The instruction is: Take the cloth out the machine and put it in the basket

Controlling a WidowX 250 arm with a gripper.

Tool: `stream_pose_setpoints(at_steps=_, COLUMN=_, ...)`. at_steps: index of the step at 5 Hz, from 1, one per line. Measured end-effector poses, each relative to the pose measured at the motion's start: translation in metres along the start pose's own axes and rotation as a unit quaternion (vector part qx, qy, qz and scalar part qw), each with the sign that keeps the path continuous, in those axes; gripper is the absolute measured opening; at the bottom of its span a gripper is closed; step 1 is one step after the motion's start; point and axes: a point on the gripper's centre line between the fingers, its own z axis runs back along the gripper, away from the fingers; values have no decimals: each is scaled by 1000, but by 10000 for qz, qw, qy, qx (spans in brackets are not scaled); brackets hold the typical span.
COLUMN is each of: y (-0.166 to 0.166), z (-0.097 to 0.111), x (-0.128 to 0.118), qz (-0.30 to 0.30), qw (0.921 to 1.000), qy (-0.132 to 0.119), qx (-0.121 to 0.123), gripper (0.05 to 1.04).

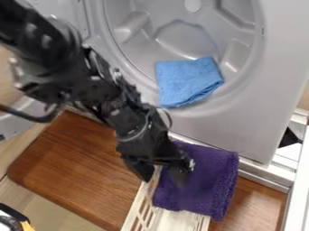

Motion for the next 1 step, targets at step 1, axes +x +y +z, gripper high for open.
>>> stream_pose_setpoints(at_steps=1, y=-6, z=17, x=1, qz=-147, qw=9999, qy=-12, qx=27, gripper=1001)
